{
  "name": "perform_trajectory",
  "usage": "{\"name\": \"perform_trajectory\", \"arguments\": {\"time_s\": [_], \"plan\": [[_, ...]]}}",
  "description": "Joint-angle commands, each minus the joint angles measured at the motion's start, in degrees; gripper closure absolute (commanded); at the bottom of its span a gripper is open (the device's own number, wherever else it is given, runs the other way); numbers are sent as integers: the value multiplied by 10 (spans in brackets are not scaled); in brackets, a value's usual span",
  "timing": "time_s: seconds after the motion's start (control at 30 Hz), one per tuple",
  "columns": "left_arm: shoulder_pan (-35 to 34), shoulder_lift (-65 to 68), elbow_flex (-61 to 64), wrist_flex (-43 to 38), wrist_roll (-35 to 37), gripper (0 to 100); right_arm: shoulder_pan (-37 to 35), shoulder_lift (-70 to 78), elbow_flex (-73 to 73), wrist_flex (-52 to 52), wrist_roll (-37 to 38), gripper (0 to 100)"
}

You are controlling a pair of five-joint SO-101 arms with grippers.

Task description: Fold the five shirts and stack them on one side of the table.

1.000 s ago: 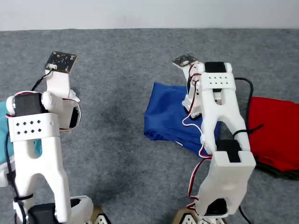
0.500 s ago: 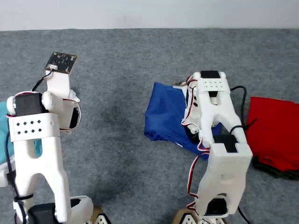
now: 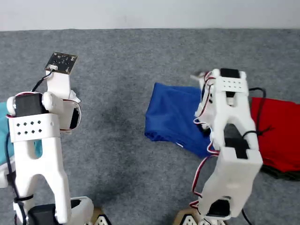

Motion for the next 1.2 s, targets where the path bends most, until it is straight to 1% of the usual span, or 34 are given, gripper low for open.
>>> {"name": "perform_trajectory", "arguments": {"time_s": [0.0, 0.1, 0.2, 0.37, 0.57, 0.63, 0.7, 0.8, 1.0, 1.07, 1.17], "plan": [[-2, -16, -2, 15, -4, 994, -20, 26, -5, 51, -8, 988], [-1, -16, -2, 15, -4, 994, -44, 32, -2, 49, -36, 989], [-1, -16, -2, 15, -4, 994, -65, 18, -15, 49, -40, 989], [-4, -16, -2, 15, -5, 994, -64, -29, -84, 47, -40, 987], [-4, -16, -2, 15, -5, 994, -13, -31, -182, -15, -41, 977], [-4, -16, -2, 15, -5, 994, 10, -25, -189, -47, -42, 936], [-4, -16, -2, 15, -5, 994, 34, -12, -191, -76, -47, 872], [-2, -16, -1, 15, -5, 994, 56, 5, -193, -106, -104, 810], [-2, -15, -1, 15, -5, 994, 52, 29, -193, -127, -175, 808], [-1, -15, -1, 15, -5, 994, 51, 37, -193, -131, -190, 808], [-1, -15, -1, 15, -5, 994, 41, 58, -193, -141, -190, 808]]}}
